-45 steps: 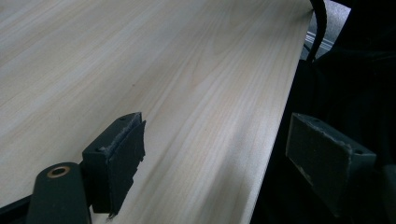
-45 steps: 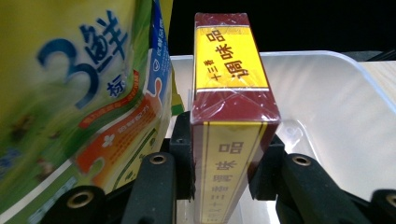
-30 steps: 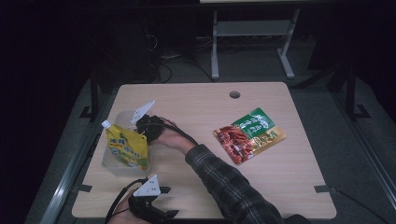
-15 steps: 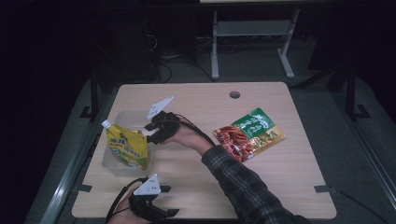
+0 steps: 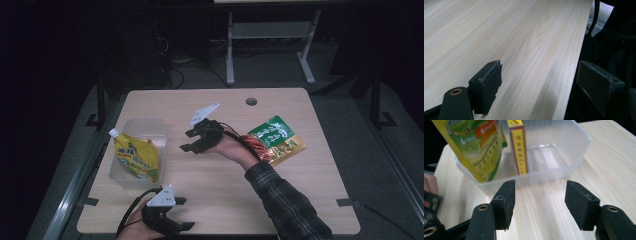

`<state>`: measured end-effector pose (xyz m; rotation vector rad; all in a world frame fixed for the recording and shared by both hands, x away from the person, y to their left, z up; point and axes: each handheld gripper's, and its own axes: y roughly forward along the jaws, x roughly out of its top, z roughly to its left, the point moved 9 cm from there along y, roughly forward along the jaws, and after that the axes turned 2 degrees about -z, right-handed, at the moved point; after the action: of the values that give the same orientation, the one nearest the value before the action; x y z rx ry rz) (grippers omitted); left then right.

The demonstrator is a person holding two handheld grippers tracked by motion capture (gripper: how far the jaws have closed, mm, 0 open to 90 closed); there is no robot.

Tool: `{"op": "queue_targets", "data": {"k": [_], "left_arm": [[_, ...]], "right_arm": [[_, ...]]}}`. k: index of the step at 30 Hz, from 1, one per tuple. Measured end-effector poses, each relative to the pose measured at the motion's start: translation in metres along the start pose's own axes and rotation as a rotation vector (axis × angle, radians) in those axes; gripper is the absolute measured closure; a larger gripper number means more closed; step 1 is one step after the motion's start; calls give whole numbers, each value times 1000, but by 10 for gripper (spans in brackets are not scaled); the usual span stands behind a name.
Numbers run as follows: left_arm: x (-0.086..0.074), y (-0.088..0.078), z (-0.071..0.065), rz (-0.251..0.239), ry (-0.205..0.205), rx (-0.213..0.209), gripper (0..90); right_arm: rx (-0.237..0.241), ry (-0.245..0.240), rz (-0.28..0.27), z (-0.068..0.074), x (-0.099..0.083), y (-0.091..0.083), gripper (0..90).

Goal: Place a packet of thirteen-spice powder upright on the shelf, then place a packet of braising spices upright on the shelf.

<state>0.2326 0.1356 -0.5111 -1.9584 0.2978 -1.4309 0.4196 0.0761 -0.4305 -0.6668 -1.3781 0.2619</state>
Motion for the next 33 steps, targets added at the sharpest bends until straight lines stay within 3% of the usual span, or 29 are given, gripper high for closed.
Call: {"op": "queue_targets", "data": {"k": [7,16,20,24,29,33], "left_arm": [[5,2,3,-6,11,0,191],[10,7,9,-17,-4,10,191],[10,6,11,-15,-14,19,190],[11,7,13,-18,-14,26,190],[10,6,16,-17,-16,39,190],[10,6,17,-19,-18,47,190]], "right_arm": [[-83,61,1,-23,-28,-32,479],[-235,197,2,-67,-76,-76,791],[-305,257,16,-88,-99,-98,880],[-372,322,8,-109,-121,-125,899],[-450,368,10,-130,-146,-151,899],[-515,416,36,-146,-172,-169,899]]}}
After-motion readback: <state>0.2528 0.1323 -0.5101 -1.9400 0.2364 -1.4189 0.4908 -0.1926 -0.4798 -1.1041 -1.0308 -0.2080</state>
